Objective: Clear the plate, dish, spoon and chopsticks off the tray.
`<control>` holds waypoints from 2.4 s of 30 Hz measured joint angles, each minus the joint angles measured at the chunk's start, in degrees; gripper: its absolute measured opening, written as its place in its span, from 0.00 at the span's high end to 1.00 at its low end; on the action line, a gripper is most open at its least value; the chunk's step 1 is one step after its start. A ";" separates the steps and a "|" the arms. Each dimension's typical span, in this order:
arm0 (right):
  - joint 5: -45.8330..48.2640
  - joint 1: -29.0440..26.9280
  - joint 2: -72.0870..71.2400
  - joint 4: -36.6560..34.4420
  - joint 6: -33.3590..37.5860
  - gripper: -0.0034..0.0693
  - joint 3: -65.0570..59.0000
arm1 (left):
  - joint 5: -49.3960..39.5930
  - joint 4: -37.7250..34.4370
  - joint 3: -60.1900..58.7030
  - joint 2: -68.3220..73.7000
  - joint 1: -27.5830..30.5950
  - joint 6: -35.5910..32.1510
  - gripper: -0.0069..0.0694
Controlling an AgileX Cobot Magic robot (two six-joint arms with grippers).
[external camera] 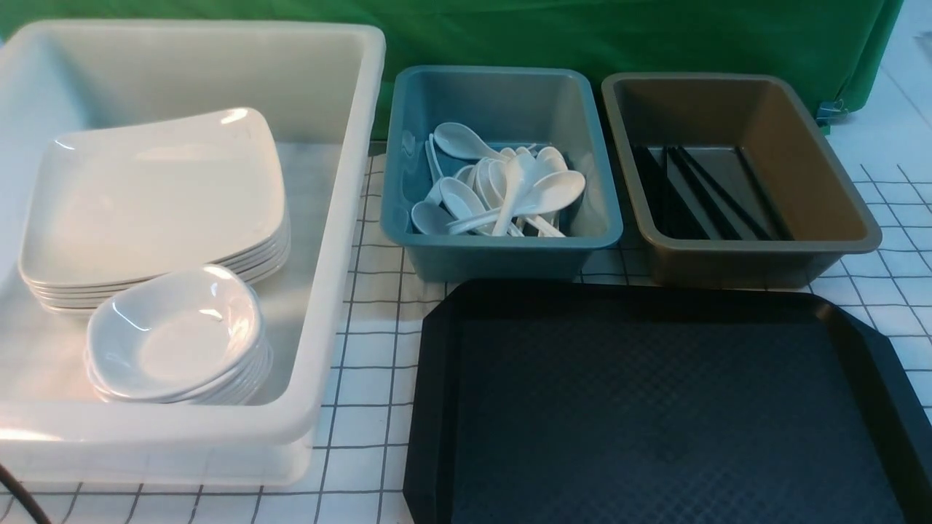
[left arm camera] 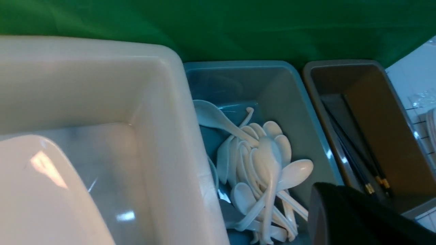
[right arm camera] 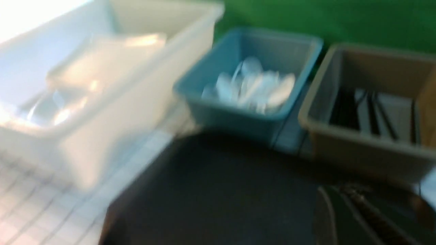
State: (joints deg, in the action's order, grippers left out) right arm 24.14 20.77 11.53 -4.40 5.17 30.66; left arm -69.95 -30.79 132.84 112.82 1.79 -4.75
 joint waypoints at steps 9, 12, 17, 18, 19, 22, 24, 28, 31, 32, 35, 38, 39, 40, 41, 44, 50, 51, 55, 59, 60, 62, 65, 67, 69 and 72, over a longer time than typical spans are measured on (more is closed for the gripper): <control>-38.90 0.00 2.95 -0.06 -0.27 0.86 -23.81 | 0.00 0.30 -0.39 -1.91 -2.90 -0.15 0.91; -39.32 0.00 2.95 -0.06 -0.44 0.85 -25.71 | 0.00 0.68 -3.23 -5.14 -4.87 -0.59 0.91; -39.33 0.00 3.00 -0.11 -0.44 0.83 -28.13 | -0.07 0.97 -9.88 -11.43 -7.56 -1.53 0.91; -39.16 0.00 3.06 -0.11 -0.44 0.83 -28.88 | -0.08 1.62 -11.66 -13.04 -8.14 -1.65 0.91; -39.16 0.00 3.06 -0.11 -0.44 0.83 -28.97 | -0.08 1.75 -12.23 -13.55 -8.32 -1.65 0.91; -39.13 0.00 3.25 -0.11 -0.44 0.82 -30.32 | -0.21 2.89 -16.76 -17.44 -9.36 -1.84 0.91; -38.93 0.00 3.25 -0.11 -0.49 0.82 -30.50 | -0.26 2.81 -19.21 -19.28 -9.54 -1.88 0.91; -39.11 0.00 3.25 -0.11 -0.46 0.81 -30.50 | -0.21 2.81 -23.47 -22.00 -9.97 -1.88 0.91; -39.11 0.00 3.25 -0.11 -0.46 0.80 -30.50 | -0.26 2.74 -26.18 -23.49 -10.01 -1.88 0.91; -39.17 0.00 3.25 -0.11 -0.46 0.80 -30.50 | -0.26 2.74 -27.13 -23.81 -10.01 -1.88 0.91; -38.01 0.00 2.98 -0.11 -0.46 0.78 -30.50 | -0.20 2.74 -29.47 -24.27 -10.01 -1.82 0.91; -34.27 0.00 0.46 -0.05 -0.46 0.77 -30.50 | -0.20 2.57 -31.20 -24.27 -10.01 -1.63 0.91; -32.08 0.00 -0.55 0.01 -0.46 0.77 -30.50 | -0.20 2.57 -31.63 -24.27 -10.01 -1.63 0.91; -31.58 0.00 -0.84 0.09 -0.46 0.77 -30.50 | -0.20 2.62 -31.81 -24.27 -10.01 -1.63 0.91; -27.72 0.00 -2.77 0.15 -0.46 0.76 -30.50 | -0.20 2.62 -32.24 -24.27 -10.01 -1.57 0.91; -17.58 0.00 -6.96 1.45 -0.46 0.75 -30.50 | -0.20 2.73 -32.63 -24.27 -10.01 -1.00 0.91; -14.66 -1.23 -10.64 6.05 -1.33 0.72 -30.10 | -0.14 3.04 -32.63 -24.27 -10.01 0.50 0.91; -14.60 -2.20 -10.64 6.37 -1.37 0.71 -30.10 | -0.20 3.09 -32.63 -24.27 -10.01 0.50 0.91; -14.39 -5.88 -10.64 6.77 -1.48 0.70 -30.10 | -0.20 3.28 -32.63 -24.27 -10.01 0.55 0.91; -14.34 -10.98 -10.64 6.88 -1.48 0.68 -30.05 | -0.20 3.79 -32.63 -24.27 -10.01 0.55 0.91; -14.28 -13.49 -10.64 6.88 -1.50 0.67 -30.05 | -0.20 3.79 -32.63 -24.27 -10.01 0.55 0.91; -14.28 -16.33 -10.64 6.89 -1.50 0.67 -30.05 | -0.20 3.73 -32.63 -24.27 -10.01 0.55 0.91; -14.23 -19.51 -10.64 6.89 -1.50 0.66 -30.05 | -0.20 3.11 -32.68 -24.90 -10.01 0.67 0.91; -14.23 -21.12 -10.64 6.89 -1.50 0.65 -30.05 | -0.20 2.72 -32.73 -25.83 -10.01 0.67 0.91; -14.23 -22.36 -10.64 6.89 -1.50 0.64 -30.05 | -0.20 2.59 -32.85 -27.94 -10.01 0.53 0.91; -14.23 -22.97 -10.64 6.89 -1.50 0.63 -30.05 | -0.19 2.59 -32.85 -32.49 -10.01 0.53 0.91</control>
State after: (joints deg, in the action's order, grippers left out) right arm 9.90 -2.21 0.88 2.48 3.67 0.62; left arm -70.14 -28.21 99.98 80.33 -8.22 -4.22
